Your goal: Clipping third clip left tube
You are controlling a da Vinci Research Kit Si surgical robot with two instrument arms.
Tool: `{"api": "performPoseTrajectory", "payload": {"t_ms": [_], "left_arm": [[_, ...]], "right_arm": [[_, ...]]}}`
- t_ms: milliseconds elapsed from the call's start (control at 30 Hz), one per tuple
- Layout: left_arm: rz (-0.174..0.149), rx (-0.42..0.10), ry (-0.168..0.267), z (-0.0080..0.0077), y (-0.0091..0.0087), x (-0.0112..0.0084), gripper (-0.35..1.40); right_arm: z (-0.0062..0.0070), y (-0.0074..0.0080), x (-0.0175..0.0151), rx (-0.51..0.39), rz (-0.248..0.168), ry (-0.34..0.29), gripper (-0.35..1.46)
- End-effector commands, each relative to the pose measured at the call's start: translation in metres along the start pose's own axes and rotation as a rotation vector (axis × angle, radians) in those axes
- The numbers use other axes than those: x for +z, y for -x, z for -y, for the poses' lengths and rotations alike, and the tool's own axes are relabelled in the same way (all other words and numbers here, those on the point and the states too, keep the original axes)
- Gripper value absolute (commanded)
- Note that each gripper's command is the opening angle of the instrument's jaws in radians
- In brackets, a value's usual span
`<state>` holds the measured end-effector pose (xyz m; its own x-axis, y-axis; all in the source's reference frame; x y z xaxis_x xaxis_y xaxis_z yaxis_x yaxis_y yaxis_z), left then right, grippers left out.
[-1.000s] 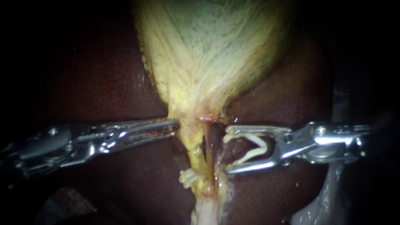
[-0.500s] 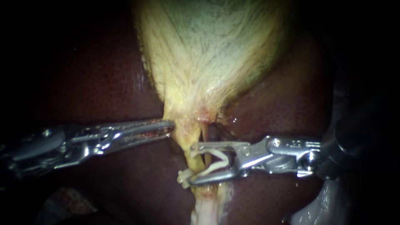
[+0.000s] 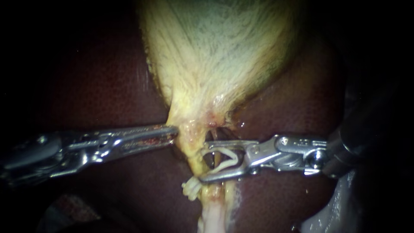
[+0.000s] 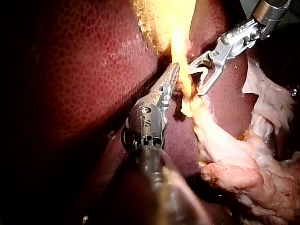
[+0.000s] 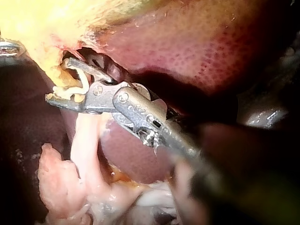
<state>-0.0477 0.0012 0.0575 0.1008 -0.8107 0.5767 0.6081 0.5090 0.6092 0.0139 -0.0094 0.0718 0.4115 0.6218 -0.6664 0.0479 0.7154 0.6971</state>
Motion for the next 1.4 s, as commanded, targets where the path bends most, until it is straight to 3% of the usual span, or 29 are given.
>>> {"api": "performPoseTrajectory", "payload": {"t_ms": [33,200,400,700,967,1167,1333,1400], "left_arm": [[0.001,0.000,0.002,0.0000,0.0000,0.0001,-0.35],[0.001,0.000,0.003,0.0001,0.0001,0.0005,-0.35],[0.002,-0.001,0.006,0.0003,0.0001,0.0010,-0.35],[0.003,-0.001,0.008,0.0003,0.0001,0.0013,-0.35],[0.005,0.000,0.012,0.0004,0.0000,0.0016,-0.35],[0.004,0.000,0.010,0.0005,-0.0001,0.0017,-0.35],[0.004,0.000,0.010,0.0005,-0.0001,0.0017,-0.35],[0.004,0.000,0.010,0.0005,-0.0001,0.0017,-0.35]], "right_arm": [[0.0002,0.0001,0.0003,-0.002,0.002,-0.001,0.53],[0.0013,0.0001,0.0018,0.003,0.005,-0.008,0.53],[0.0024,-0.0008,0.0032,-0.007,0.025,-0.082,0.53],[0.0017,-0.0022,0.0029,-0.012,0.020,-0.073,0.53],[0.0010,-0.0053,0.0011,0.012,-0.002,-0.040,0.50],[0.0008,-0.0066,0.0004,0.024,-0.023,-0.018,0.47],[0.0006,-0.0066,0.0001,0.026,-0.024,-0.016,0.32],[0.0005,-0.0064,-0.0003,0.025,-0.024,-0.017,0.04]]}}
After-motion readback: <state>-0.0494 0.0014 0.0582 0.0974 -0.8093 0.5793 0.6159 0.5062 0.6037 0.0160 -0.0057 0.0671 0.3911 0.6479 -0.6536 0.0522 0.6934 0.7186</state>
